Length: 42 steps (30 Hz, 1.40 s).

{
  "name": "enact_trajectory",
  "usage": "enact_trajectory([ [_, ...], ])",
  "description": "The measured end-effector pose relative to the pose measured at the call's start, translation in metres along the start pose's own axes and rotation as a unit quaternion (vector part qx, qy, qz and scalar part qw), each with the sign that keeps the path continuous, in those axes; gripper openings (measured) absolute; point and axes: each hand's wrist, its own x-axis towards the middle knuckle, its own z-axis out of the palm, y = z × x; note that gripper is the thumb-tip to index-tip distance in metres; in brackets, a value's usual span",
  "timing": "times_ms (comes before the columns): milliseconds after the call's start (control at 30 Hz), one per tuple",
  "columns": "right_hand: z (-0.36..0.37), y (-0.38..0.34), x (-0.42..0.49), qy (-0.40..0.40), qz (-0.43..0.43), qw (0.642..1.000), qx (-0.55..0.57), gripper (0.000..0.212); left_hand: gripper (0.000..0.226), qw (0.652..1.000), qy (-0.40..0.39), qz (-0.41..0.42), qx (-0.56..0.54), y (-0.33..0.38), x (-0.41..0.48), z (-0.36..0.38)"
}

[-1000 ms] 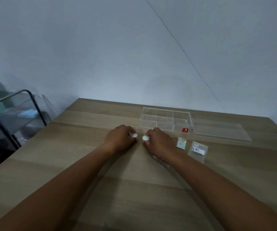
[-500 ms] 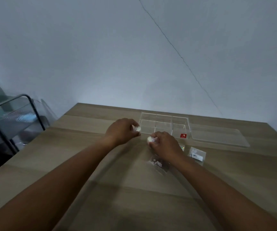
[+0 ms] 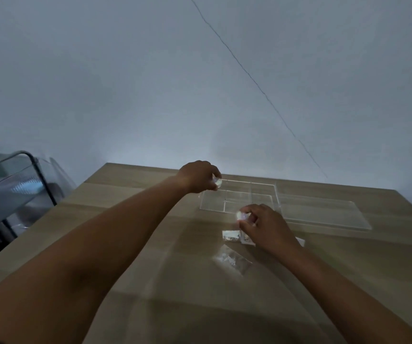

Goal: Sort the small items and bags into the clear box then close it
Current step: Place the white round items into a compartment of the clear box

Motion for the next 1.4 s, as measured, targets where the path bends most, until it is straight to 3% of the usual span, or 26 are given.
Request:
enact_trajectory([
  [533, -0.04, -0.008, 0.033, 0.038, -0.061, 0.997, -0.003, 0.03, 0.033, 0.982, -0.03, 0.105, 0.153, -0.006, 0.038, 0.033],
  [833, -0.03, -0.006, 0.073, 0.031, -0.011, 0.999, 0.021, 0.026, 0.04, 0.987, -0.031, 0.101, 0.124, -0.014, 0.035, 0.032],
  [967, -0.025, -0.009, 0.089, 0.011, -0.004, 0.999, 0.033, 0.025, 0.029, 0.995, 0.077, 0.068, 0.011, -0.022, 0.022, 0.02],
  [1067, -0.018, -0.021, 0.103, -0.024, -0.012, 0.999, 0.028, 0.023, 0.021, 0.971, 0.155, -0.083, -0.165, -0.034, 0.006, 0.018],
  [1133, -0.012, -0.033, 0.111, -0.064, -0.032, 0.997, 0.015, 0.025, 0.021, 0.935, 0.116, -0.162, -0.293, -0.043, -0.003, 0.021],
  [1233, -0.003, -0.049, 0.123, -0.126, -0.066, 0.989, -0.031, 0.031, 0.018, 0.868, 0.044, -0.197, -0.454, -0.051, -0.019, 0.028],
  [1333, 0.006, -0.053, 0.132, -0.171, -0.084, 0.974, -0.126, 0.036, 0.013, 0.819, 0.021, -0.188, -0.542, -0.05, -0.028, 0.033],
  [1400, 0.011, -0.053, 0.136, -0.185, -0.098, 0.96, -0.186, 0.039, 0.011, 0.809, 0.016, -0.187, -0.557, -0.047, -0.029, 0.034],
])
